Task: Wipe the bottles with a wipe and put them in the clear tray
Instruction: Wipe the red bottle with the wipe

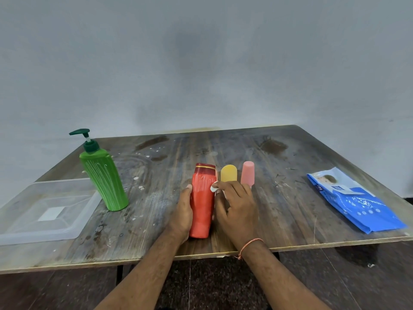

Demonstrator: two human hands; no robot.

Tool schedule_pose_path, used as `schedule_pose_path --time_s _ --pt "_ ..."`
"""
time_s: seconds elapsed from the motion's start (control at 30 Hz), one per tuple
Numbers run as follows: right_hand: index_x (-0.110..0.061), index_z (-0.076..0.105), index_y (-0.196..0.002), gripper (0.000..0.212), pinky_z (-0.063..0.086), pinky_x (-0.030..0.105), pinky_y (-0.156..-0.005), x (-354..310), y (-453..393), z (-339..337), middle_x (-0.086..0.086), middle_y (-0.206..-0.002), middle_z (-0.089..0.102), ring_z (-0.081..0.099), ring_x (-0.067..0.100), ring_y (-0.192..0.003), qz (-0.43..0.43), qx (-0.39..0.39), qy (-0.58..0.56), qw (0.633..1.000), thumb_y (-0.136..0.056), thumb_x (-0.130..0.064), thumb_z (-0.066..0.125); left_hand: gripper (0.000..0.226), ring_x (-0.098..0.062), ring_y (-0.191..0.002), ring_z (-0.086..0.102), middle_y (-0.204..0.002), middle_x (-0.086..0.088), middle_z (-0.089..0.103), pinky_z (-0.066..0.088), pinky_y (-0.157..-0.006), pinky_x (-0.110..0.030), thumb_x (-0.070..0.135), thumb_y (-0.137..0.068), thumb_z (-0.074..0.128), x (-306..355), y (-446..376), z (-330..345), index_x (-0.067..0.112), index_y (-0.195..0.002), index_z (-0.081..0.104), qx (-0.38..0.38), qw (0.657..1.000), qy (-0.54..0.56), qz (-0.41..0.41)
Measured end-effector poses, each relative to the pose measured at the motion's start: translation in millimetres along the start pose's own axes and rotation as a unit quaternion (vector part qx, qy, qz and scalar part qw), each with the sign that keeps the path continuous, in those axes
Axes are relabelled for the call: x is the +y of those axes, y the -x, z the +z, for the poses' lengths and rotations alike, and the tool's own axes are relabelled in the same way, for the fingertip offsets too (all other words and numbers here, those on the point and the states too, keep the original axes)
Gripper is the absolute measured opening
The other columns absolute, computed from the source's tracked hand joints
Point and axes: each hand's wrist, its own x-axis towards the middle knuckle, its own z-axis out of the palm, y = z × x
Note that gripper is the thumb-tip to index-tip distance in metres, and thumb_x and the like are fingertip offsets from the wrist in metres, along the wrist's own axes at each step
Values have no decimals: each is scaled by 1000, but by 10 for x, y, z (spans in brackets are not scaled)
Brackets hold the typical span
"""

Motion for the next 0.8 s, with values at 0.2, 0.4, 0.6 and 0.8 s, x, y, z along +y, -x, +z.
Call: schedule_pose_path --time_s 0.2,0.4,0.6,0.8 --pt "-26 75 -120 23 47 27 -86 -20 5 -13 -14 -113 68 54 14 -98 -24 -14 -5 1000 -103 -23 60 60 -25 -78 73 -93 -17 76 61 -71 -38 49 -110 24 -14 17 -8 10 -118 69 -1 1000 4 10" --pt "-27 72 -126 25 50 34 -92 16 -7 7 -15 -116 67 56 15 -100 11 1 -11 1000 -105 -21 59 68 -27 -69 68 -86 -23 71 58 -64 -36 50 -109 23 -4 26 -3 -1 -118 66 -10 1000 25 -7" --pt "-25 73 -124 25 50 36 -91 22 -4 15 -14 -115 68 57 17 -101 1 4 -14 1000 -104 -22 57 65 -26 -66 67 -83 -21 71 58 -62 -34 47 -109 22 7 31 9 1 -112 68 -19 999 43 -10" --pt "-25 72 -132 31 51 38 -93 69 -30 55 -11 -120 68 58 20 -103 8 12 -24 1000 -105 -17 62 65 -28 -65 67 -84 -22 71 56 -61 -35 44 -109 22 -12 -9 12 0 -106 70 -10 997 73 -11"
